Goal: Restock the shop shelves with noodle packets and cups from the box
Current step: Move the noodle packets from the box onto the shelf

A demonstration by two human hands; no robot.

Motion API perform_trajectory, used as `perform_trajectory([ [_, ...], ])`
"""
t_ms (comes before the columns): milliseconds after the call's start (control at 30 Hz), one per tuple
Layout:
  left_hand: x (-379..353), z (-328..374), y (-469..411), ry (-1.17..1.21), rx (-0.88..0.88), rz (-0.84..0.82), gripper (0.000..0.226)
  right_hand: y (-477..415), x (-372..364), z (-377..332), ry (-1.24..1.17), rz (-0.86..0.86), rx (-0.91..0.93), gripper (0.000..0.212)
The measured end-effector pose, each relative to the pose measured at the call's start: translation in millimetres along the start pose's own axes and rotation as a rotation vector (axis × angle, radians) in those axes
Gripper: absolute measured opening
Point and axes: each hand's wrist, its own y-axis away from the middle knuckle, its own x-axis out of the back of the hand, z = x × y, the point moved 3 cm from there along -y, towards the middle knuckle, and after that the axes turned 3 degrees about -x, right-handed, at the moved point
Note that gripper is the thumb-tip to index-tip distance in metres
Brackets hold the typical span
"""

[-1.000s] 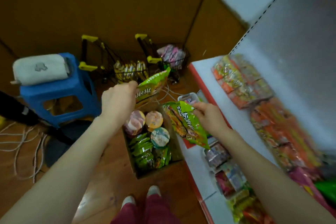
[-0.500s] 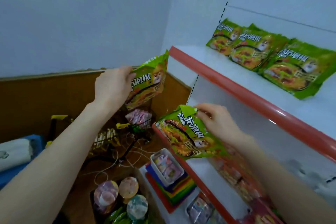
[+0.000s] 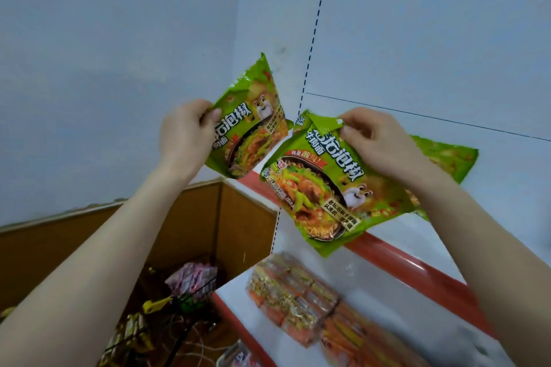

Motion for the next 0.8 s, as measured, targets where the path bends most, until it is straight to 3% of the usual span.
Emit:
perform_trajectory([
  [267,-27.2,-9.4,-8.4,-0.002,0.006,-0.025,0.023,-48.1,-0.8,49.9,0.143,0.024,-0.142,0.023],
  [467,-29.6,-23.2,-14.5,0.015,0.078,-0.074,0.023,-94.6,-30.1,79.9,0.114,0.086,-0.258,0.026],
  [800,-33.5,-36.0,-33.7,-0.047,0.104,-0.074,0.021,-198.5,-95.5,87.1,0.085,0.121,-0.264,0.026],
])
